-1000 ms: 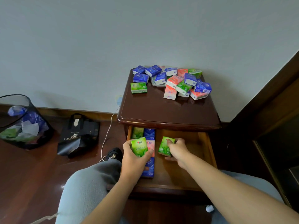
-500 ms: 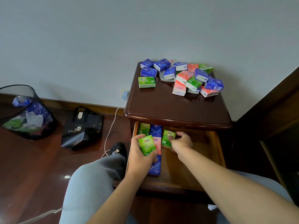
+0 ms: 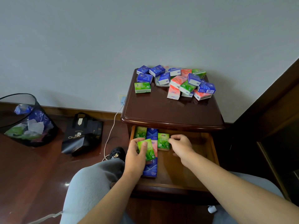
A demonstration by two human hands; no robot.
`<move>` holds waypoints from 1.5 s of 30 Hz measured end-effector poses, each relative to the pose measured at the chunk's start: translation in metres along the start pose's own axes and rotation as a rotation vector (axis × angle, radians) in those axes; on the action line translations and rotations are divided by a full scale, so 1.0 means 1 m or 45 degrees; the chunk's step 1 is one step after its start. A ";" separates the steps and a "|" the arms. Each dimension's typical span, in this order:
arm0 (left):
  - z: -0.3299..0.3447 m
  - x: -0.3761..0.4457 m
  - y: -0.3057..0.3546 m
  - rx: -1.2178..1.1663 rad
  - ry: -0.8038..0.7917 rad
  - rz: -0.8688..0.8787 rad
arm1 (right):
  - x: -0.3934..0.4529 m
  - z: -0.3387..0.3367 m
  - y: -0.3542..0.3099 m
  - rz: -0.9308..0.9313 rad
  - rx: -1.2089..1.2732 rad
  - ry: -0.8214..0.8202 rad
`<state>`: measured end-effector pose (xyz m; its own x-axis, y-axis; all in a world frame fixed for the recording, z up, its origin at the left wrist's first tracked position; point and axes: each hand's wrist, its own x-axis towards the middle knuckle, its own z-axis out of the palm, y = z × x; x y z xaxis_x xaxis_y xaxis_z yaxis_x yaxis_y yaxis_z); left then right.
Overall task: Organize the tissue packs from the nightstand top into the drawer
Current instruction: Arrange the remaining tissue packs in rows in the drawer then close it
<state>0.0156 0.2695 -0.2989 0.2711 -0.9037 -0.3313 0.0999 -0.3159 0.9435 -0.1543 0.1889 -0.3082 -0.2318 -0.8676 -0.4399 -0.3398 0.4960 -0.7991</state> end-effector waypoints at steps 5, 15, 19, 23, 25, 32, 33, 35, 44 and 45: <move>0.021 0.001 0.009 0.128 -0.057 0.066 | -0.023 -0.023 0.002 -0.024 0.119 -0.544; 0.052 0.015 -0.008 0.819 -0.141 0.245 | 0.008 -0.053 0.033 0.105 0.193 -0.121; 0.043 0.023 -0.012 1.231 -0.150 0.349 | 0.024 -0.050 0.038 0.111 0.104 -0.001; 0.045 0.032 -0.010 1.586 -0.231 0.537 | 0.034 -0.041 0.038 0.047 -0.003 0.088; 0.048 0.036 -0.009 1.665 -0.289 0.582 | 0.037 -0.038 0.038 0.021 0.011 0.084; 0.048 0.042 -0.018 1.695 -0.349 0.516 | 0.044 -0.031 0.038 -0.055 -0.041 0.055; 0.048 0.042 -0.020 1.695 -0.350 0.513 | 0.045 -0.030 0.038 -0.060 -0.060 0.056; 0.048 0.041 -0.021 1.699 -0.351 0.506 | 0.044 -0.026 0.038 -0.075 -0.081 0.056; 0.050 0.039 -0.017 1.675 -0.369 0.453 | 0.043 -0.024 0.037 -0.073 -0.107 0.068; 0.050 0.039 -0.017 1.673 -0.369 0.449 | 0.043 -0.024 0.037 -0.073 -0.104 0.069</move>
<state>-0.0232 0.2255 -0.3279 -0.1285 -0.9677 -0.2169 -0.9381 0.0477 0.3429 -0.1989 0.1707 -0.3474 -0.2581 -0.8926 -0.3697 -0.4263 0.4486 -0.7855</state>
